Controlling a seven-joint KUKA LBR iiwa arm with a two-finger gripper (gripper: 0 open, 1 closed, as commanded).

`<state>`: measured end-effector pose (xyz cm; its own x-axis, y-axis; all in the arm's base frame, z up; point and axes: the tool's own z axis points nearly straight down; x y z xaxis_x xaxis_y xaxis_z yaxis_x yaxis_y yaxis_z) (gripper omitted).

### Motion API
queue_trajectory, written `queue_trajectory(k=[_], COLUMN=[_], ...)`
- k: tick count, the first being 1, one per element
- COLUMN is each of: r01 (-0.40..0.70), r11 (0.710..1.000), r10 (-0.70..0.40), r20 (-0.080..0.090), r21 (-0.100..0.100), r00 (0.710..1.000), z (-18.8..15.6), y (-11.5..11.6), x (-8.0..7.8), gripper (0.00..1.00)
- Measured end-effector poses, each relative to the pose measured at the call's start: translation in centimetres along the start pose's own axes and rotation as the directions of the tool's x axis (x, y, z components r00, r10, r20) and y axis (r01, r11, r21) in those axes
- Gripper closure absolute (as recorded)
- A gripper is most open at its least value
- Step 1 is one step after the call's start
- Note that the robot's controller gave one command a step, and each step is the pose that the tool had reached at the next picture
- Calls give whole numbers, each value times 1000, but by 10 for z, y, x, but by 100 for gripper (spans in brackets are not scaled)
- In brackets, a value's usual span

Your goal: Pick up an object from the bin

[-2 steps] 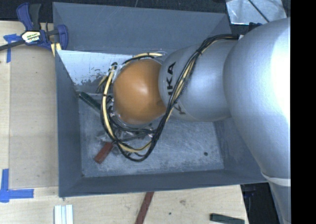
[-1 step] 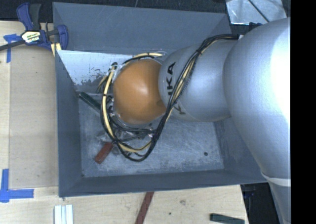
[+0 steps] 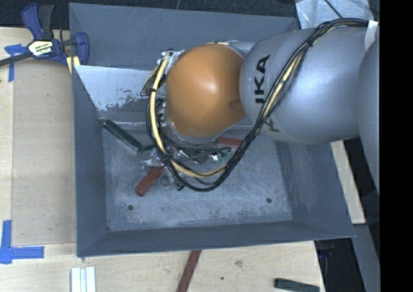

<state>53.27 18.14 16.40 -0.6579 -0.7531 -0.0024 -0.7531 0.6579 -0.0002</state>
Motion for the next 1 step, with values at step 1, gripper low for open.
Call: queue_trajectory(k=[1], r01=[0], r11=[1000], r10=[0], r20=[0], r21=[0], r00=[1000], z=[0], y=[0], x=[0], gripper=[100])
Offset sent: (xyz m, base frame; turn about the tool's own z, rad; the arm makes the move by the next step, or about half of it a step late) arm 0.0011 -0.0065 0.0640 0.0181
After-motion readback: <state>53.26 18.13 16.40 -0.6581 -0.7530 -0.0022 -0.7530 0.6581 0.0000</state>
